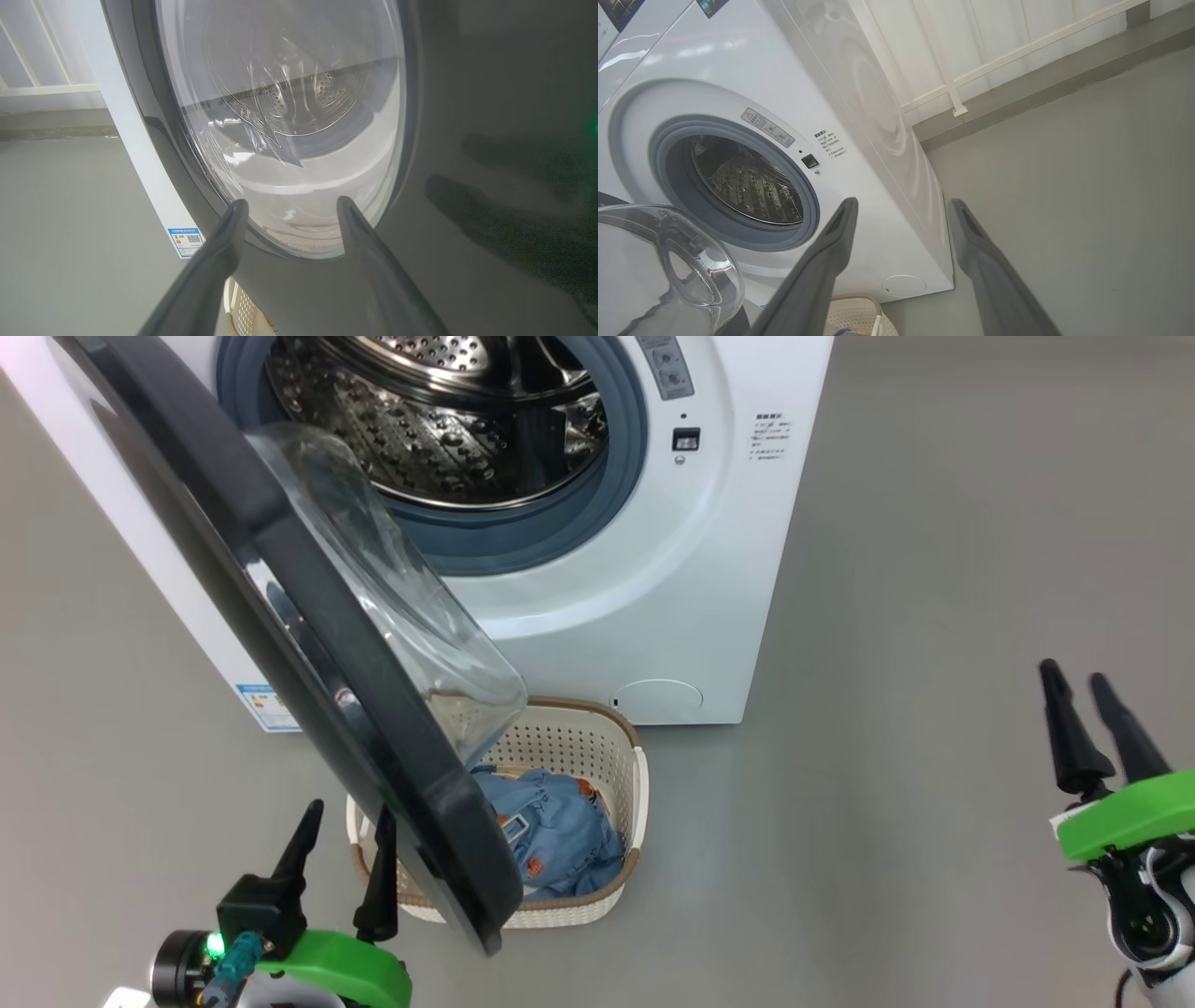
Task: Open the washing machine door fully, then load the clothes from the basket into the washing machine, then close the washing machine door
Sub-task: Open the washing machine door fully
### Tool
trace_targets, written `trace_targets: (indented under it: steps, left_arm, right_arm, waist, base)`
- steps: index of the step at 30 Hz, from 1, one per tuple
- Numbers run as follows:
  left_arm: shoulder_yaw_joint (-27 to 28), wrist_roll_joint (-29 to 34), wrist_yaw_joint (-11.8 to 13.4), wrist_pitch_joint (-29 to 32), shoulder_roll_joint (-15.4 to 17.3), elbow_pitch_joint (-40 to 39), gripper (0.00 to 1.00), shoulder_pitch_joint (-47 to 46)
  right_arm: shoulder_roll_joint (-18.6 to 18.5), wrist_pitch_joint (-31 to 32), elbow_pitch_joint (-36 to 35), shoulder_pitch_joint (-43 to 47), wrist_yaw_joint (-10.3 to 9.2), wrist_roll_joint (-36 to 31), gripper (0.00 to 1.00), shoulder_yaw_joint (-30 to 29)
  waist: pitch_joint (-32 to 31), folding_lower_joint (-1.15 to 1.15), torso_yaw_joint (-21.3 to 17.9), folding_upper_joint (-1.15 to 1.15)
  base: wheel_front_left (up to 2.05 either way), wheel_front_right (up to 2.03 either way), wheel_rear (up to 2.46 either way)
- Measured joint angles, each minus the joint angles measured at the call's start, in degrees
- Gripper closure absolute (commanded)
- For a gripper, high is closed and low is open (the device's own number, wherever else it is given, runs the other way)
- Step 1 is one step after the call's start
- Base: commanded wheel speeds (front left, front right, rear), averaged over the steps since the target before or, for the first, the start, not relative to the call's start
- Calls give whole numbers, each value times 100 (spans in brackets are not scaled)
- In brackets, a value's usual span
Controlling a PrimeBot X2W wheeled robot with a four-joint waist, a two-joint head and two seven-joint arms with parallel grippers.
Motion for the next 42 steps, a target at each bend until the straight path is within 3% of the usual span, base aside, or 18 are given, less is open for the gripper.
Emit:
trace_targets:
  steps: [8,15,24,42]
  left_arm:
    - [5,0,0,0,-1,-5,0,30]
    - [18,0,-2,0,1,-3,0,160]
    - [22,0,-8,0,4,-3,0,175]
    - [25,0,-25,0,3,1,0,250]
  right_arm:
    - [951,-7,-282,836,0,-2871,0,-1790]
    - [1724,178,-1038,1587,0,-4153,0,-2363]
    - [2238,637,-1958,2251,0,-4862,0,-2516]
    - [2328,920,-2393,2506,0,-5100,0,-2606]
  waist:
    - [-122,0,-43,0]
    - [-215,0,-38,0]
    - [-279,0,-45,0]
    - [-276,0,-48,0]
  base:
    - [0,0,0]
    - [0,0,0]
    - [0,0,0]
    - [0,0,0]
